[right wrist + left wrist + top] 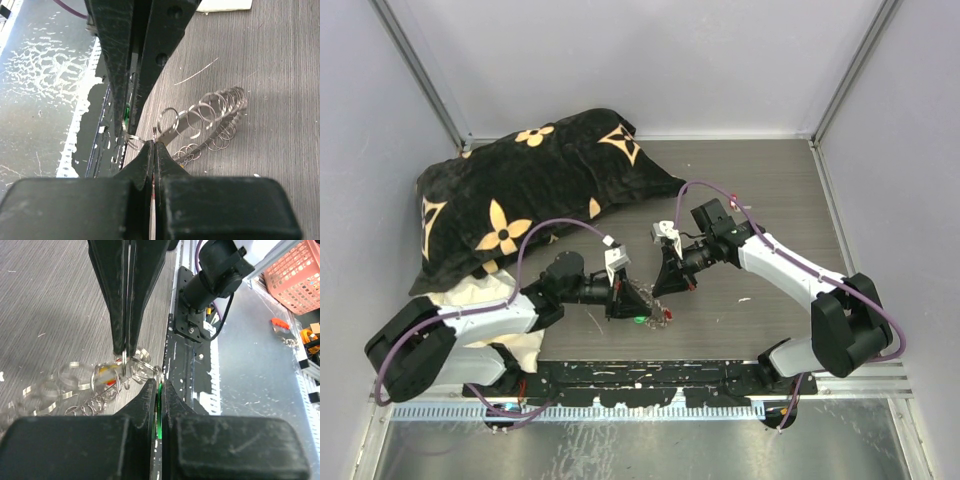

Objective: Remove the keys from the keyring
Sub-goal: Pick up the key from the keyring.

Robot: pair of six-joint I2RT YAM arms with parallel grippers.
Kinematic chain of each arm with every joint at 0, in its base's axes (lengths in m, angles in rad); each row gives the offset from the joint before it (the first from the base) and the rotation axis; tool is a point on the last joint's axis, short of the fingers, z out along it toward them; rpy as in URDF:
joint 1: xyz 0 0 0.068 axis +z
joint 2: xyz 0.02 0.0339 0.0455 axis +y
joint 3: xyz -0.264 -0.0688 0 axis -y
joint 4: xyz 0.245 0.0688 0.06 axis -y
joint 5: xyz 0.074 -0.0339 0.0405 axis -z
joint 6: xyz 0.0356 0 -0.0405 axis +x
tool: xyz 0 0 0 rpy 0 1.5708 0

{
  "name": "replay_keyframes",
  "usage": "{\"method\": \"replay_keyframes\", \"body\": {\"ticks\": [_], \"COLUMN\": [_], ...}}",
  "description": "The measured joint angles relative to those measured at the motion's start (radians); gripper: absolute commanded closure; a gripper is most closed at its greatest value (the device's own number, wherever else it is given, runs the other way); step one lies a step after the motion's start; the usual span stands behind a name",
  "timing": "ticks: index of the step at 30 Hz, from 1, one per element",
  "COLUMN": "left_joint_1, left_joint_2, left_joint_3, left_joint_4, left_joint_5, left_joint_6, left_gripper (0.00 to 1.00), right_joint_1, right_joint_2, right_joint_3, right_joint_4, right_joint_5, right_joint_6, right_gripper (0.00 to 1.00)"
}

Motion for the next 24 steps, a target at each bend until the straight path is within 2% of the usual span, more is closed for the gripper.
{"method": "replay_keyframes", "body": {"ticks": [7, 12, 14, 19, 24], "left_joint_1": [-0.004, -0.004, -0.003, 0.001, 0.001], "left_joint_2": [-0.069, -0.059, -0.056, -0.056, -0.056], "left_joint_3": [0.183, 0.278, 0.307, 0.359, 0.380], "left_joint_4": [-0.433, -0.610, -0.658, -0.757, -0.829], "left_joint_5": [-0.031, -0.037, -0.037, -0.036, -0.037], "left_joint_6": [-0.052, -0.108, -0.128, -0.148, -0.151], "left_gripper": [1.00, 1.00, 1.00, 1.00, 1.00], "right_joint_1": [0.000, 0.000, 0.000, -0.007, -0.059], "right_joint_2": [-0.003, -0.015, -0.023, -0.041, -0.075], "right_joint_3": [0.004, 0.004, 0.004, 0.005, 0.007], "right_joint_4": [0.002, 0.001, 0.001, 0.001, -0.001], "right_joint_5": [0.007, 0.016, 0.016, 0.022, 0.019], "right_joint_6": [0.000, 0.000, 0.001, 0.011, 0.014], "right_gripper": [0.99, 0.98, 0.92, 0.66, 0.55]}}
